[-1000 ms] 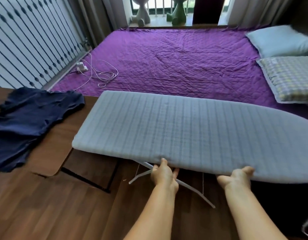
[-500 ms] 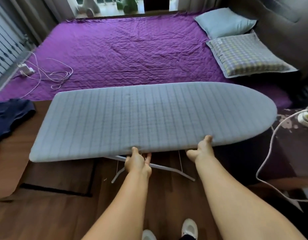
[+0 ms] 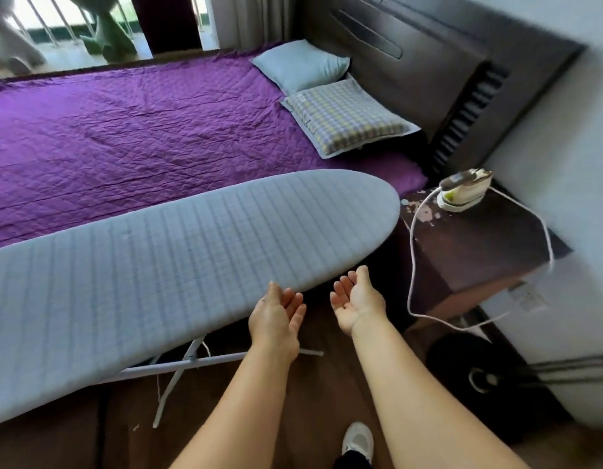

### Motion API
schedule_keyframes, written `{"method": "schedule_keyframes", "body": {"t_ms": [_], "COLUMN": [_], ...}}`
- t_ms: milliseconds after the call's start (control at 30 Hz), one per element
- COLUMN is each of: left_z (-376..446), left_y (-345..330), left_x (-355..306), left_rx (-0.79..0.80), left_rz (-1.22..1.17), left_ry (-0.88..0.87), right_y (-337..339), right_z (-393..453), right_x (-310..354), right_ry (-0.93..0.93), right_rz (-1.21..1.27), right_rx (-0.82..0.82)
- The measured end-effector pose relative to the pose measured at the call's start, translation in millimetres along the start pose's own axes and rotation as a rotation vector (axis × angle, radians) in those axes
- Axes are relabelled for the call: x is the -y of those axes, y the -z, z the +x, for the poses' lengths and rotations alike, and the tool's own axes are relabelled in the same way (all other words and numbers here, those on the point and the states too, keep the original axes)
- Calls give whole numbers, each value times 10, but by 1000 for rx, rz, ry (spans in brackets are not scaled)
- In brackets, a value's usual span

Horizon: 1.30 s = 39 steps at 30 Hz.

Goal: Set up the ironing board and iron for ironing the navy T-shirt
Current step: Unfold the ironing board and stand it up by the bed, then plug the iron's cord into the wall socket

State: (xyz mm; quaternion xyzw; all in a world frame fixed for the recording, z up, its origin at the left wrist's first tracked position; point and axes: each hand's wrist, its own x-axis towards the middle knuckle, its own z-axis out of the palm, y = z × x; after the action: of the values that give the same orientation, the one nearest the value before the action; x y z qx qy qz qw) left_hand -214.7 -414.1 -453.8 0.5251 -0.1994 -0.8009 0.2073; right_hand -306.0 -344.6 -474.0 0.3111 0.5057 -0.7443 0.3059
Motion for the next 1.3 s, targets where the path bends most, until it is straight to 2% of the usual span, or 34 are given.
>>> {"method": "schedule_keyframes", "body": {"t_ms": [267,567,800,1067,1300], "left_z": [83,164,347,815,1152], "left_y": [-1043,-2407,-3186,-3998,-4790], "left_x": [439,1230,1509,1629,1766], "left_rx": [95,199,251,363,416], "left_rz": [177,303,466,637,895], "left_ry": [19,88,84,-2,-267], "right_y": [546,1282,1477,1402,1218], "right_z": [406,961,1309,1873,2518], "right_x": [914,2008,2619,3244,3827], "right_ry": [29,61,104,180,258], "right_rz": [160,299,350,292,154], "right_rx": [-119,-273,-325,-399,-480]}}
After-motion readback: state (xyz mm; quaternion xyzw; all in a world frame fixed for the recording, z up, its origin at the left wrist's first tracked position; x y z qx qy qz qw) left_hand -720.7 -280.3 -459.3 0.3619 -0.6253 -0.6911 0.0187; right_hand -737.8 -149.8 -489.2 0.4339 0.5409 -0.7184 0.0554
